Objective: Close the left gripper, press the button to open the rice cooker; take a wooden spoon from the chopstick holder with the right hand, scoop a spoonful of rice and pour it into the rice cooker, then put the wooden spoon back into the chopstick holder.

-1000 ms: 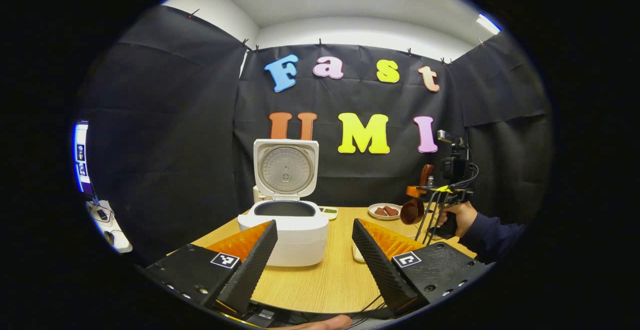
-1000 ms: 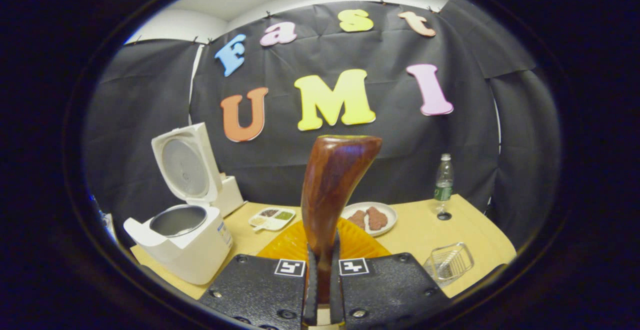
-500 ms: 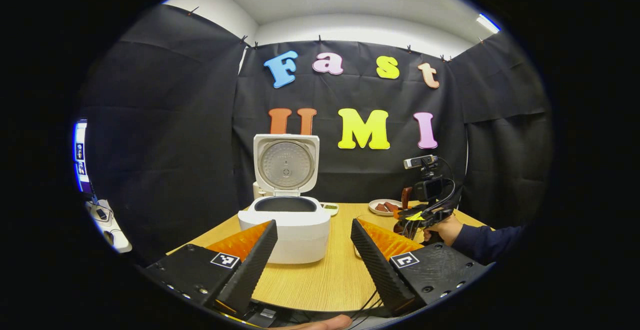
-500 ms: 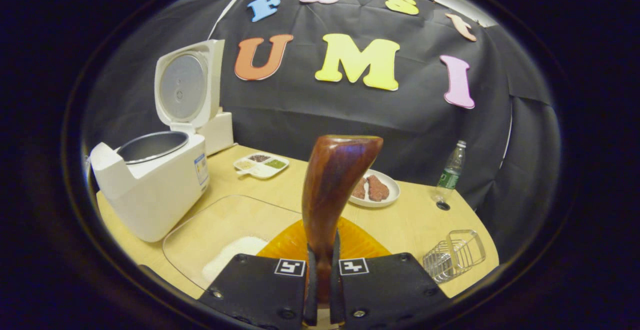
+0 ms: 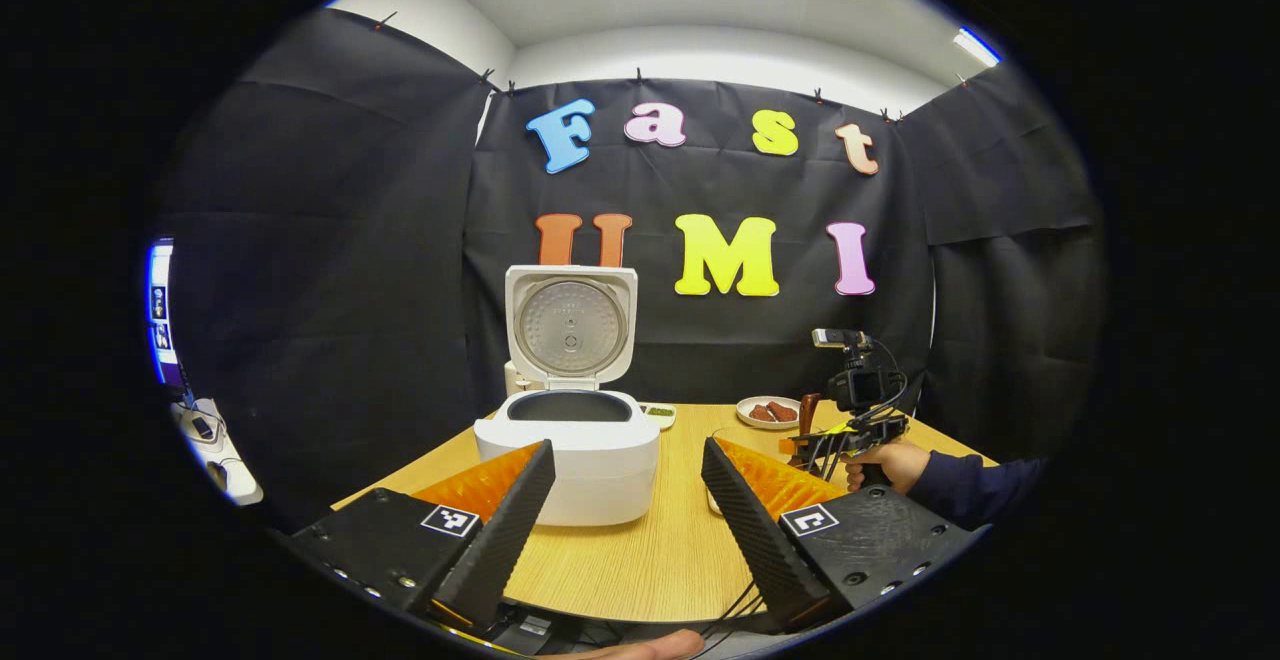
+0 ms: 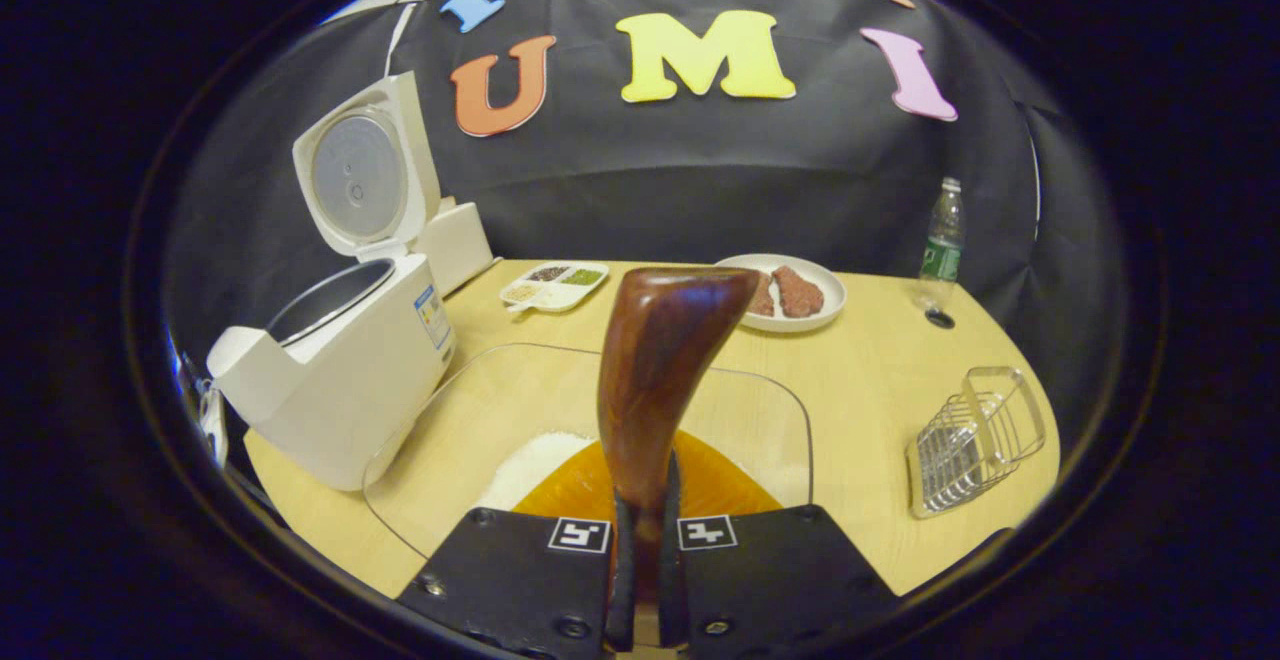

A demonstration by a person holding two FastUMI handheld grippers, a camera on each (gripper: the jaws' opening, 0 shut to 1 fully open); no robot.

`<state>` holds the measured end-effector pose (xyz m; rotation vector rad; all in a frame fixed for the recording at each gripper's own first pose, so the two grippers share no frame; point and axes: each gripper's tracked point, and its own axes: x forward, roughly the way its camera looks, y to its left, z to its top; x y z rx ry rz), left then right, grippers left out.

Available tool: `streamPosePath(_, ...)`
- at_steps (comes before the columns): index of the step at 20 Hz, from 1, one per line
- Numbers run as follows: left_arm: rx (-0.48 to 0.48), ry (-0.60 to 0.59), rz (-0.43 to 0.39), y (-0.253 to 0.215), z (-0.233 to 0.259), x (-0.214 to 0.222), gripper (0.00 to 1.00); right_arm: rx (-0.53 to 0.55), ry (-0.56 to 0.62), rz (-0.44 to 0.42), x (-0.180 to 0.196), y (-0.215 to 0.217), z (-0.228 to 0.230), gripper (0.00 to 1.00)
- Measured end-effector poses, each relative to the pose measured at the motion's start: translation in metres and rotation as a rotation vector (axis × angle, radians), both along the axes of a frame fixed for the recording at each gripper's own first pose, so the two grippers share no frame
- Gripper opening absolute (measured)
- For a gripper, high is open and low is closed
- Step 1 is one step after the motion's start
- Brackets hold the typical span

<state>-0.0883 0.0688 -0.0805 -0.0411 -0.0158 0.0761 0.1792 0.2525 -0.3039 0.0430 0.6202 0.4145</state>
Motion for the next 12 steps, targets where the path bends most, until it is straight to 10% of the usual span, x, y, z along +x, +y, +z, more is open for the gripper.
streamPosePath(12, 0.018, 0.026, 0.005, 0.002, -0.003, 0.010, 0.94, 0.238, 0.109, -0.017, 0.002, 0.059, -0.003, 0.11)
